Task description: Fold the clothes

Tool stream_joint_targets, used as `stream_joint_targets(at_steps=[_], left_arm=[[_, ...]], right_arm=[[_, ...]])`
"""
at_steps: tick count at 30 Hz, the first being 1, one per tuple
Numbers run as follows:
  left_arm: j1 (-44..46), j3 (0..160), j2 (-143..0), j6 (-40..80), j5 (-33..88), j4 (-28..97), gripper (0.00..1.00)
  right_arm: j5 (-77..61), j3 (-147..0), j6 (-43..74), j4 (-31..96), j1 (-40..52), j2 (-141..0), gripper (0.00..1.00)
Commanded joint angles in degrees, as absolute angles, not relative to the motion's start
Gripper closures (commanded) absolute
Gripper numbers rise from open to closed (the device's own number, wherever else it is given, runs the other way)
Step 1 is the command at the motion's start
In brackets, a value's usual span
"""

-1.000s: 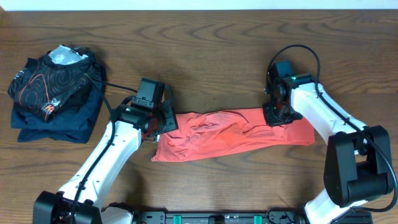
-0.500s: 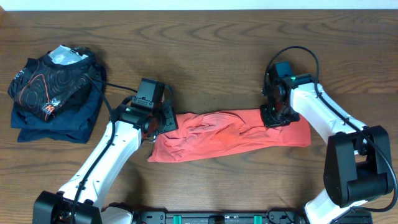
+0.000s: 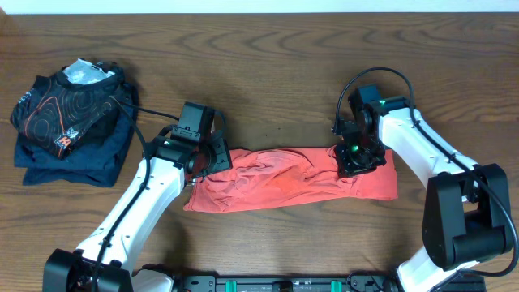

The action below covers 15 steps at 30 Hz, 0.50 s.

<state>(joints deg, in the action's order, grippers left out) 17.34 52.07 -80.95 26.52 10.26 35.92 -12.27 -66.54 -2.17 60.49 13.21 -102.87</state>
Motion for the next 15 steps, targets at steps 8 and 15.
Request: stream_joint_targets(at_steps=[8,15], left_arm=[[17.1,52.7,-80.9,25.5,9.6,36.0,0.46],[17.1,52.7,-80.9,25.5,9.6,36.0,0.46]], right_arm=[[9.8,-69.2,13.6,61.3,11.7,-92.7,0.71],[7.3,-67.1,14.4,61.1,10.7,-93.2,0.75]])
